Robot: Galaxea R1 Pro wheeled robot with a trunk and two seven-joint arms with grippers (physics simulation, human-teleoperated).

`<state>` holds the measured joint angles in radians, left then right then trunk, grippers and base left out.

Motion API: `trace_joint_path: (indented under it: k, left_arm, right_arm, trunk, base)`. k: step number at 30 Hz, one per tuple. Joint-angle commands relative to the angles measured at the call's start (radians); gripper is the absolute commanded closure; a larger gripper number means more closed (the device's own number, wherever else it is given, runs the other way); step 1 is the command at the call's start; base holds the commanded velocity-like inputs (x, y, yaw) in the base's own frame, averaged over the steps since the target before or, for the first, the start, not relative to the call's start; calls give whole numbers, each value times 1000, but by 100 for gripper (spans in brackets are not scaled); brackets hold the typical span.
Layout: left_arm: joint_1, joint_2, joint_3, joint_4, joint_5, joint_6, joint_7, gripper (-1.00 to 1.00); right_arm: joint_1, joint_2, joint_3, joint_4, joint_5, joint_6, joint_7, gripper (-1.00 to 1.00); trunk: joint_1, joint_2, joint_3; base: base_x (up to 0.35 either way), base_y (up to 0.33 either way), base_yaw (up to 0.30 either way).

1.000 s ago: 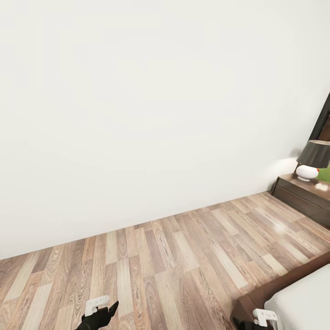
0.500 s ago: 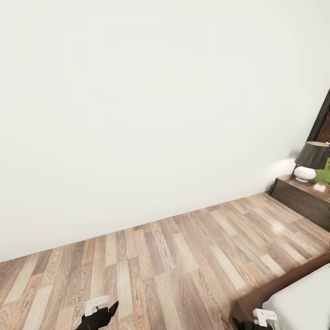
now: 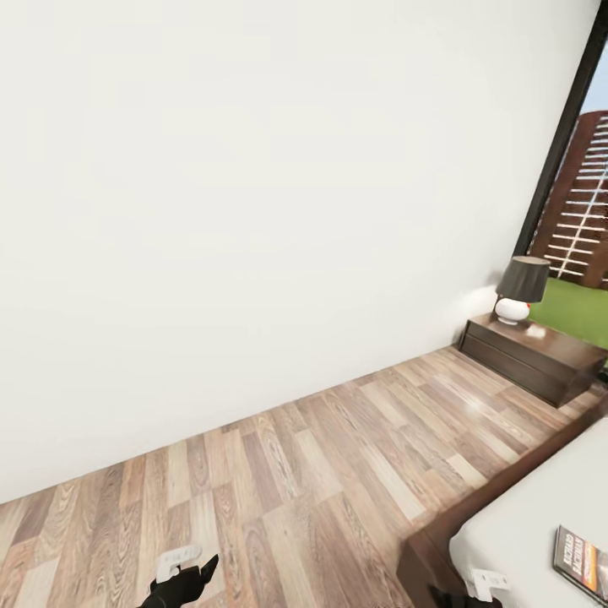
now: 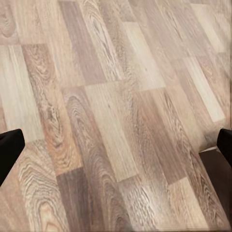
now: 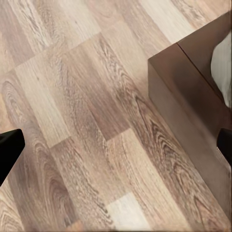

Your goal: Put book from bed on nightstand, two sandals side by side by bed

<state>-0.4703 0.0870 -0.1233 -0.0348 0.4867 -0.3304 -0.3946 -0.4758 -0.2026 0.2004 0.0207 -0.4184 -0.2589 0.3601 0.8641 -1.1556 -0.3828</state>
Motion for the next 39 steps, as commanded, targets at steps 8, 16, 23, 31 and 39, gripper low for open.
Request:
trace_joint_path:
  k: [8, 16, 23, 31, 39]
  left_arm:
    - [-1, 0, -9, 1, 10, -4, -4, -100]
    - [-1, 0, -9, 1, 10, -4, -4, -100]
    - [-1, 0, -9, 1, 10, -4, -4, -100]
    - [-1, 0, -9, 1, 10, -4, -4, -100]
    - [-1, 0, -9, 1, 10, -4, -4, -100]
  right_arm:
    - [-1, 0, 8, 2, -11, -3, 5, -100]
    - [-1, 0, 8, 2, -11, -3, 5, -100]
    - [-1, 0, 8, 2, -10, -3, 5, -100]
    - [-1, 0, 8, 2, -11, -3, 5, -100]
    - [-1, 0, 8, 2, -10, -3, 5, -100]
  trunk:
    - [-31, 56, 24]
    - [-61, 112, 49]
    - [-88, 161, 71]
    - [-119, 217, 96]
    - [-150, 273, 121]
  base:
    - [0, 0, -242]
    - [0, 0, -241]
    - [0, 0, -241]
    - [0, 0, -241]
    - [0, 0, -241]
